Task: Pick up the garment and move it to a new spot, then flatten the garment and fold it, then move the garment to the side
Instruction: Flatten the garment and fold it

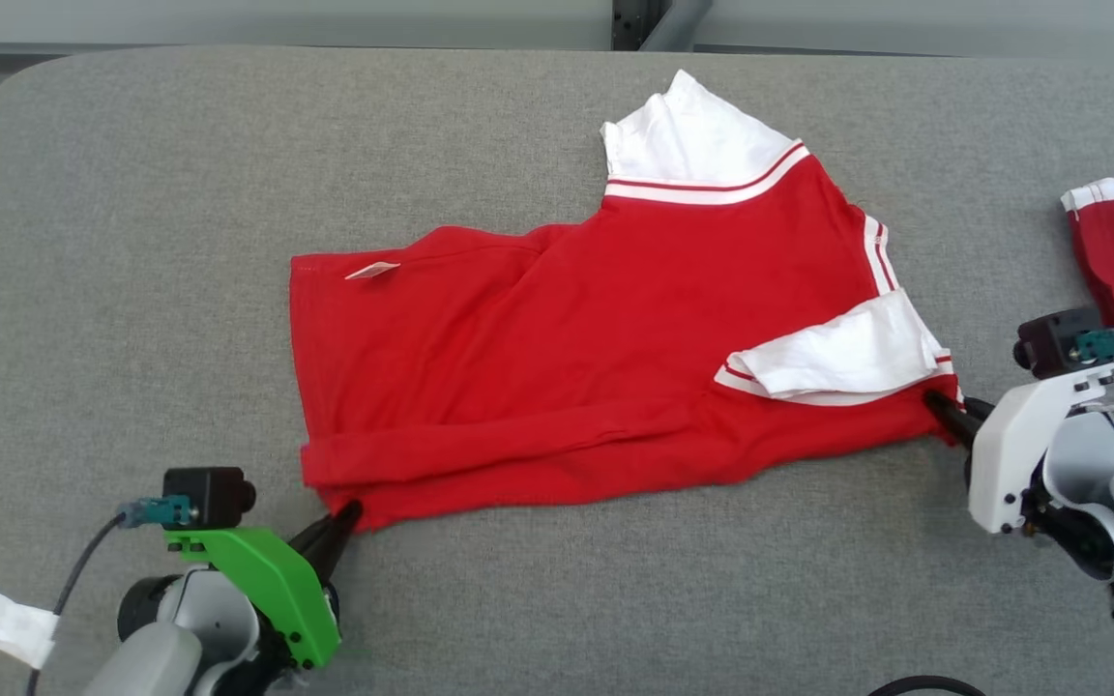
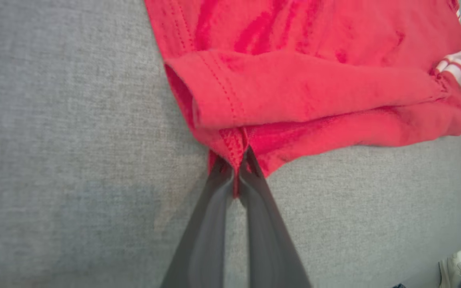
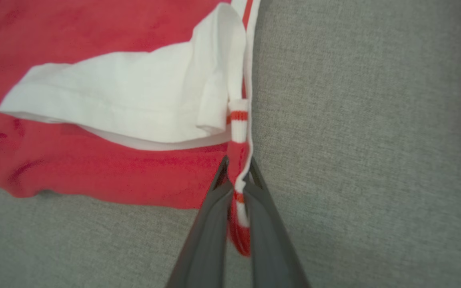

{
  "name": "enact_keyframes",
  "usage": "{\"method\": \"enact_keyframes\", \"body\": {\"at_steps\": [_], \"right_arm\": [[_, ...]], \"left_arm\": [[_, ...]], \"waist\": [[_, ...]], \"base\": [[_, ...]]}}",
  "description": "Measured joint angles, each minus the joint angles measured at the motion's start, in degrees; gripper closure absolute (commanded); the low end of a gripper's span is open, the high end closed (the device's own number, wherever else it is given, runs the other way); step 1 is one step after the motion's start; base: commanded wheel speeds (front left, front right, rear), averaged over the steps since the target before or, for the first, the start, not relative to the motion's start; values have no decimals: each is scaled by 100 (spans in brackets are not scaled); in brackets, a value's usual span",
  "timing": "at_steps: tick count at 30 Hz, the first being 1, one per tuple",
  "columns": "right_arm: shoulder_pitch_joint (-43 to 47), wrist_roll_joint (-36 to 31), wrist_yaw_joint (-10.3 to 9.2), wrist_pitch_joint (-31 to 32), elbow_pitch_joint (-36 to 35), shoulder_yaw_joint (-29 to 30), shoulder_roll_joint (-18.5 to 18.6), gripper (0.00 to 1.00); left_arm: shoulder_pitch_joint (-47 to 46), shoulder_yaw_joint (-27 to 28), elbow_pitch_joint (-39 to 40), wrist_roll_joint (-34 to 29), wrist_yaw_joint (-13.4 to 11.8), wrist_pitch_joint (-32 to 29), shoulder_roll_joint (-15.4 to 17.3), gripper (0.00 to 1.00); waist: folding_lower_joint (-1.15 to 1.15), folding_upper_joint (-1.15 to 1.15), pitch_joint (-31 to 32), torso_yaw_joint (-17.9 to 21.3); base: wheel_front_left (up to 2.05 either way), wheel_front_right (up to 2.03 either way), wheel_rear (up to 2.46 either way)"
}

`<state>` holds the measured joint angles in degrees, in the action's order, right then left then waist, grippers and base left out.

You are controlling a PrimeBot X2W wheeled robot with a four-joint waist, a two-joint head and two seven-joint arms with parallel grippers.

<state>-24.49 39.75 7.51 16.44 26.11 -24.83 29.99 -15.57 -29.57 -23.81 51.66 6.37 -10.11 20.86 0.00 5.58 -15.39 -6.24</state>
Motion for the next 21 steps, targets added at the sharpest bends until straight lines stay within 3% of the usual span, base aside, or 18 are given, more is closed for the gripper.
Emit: {"method": "enact_keyframes", "body": {"at_steps": [6, 11, 16, 21], "right_arm": [[-13, 624, 3, 999, -639, 190, 655, 100], [264, 966, 3, 1856, -1115, 481, 906, 100], [929, 1022, 3, 2167, -1582, 902, 933, 100], [1853, 894, 2, 2070, -1871, 1380, 730, 100]], "left_arm": [[221, 235, 1101, 424, -40, -646, 593, 100], [671, 341, 1991, 666, -244, -946, 896, 100], [1276, 278, 2492, 612, -534, -781, 899, 100], [1789, 44, 2369, 394, -715, -434, 708, 100]], "waist": [[0, 0, 176, 31], [0, 0, 272, 76], [0, 0, 281, 136], [0, 0, 185, 165]], "base": [[0, 0, 0], [0, 0, 0], [0, 0, 0], [0, 0, 0]]}}
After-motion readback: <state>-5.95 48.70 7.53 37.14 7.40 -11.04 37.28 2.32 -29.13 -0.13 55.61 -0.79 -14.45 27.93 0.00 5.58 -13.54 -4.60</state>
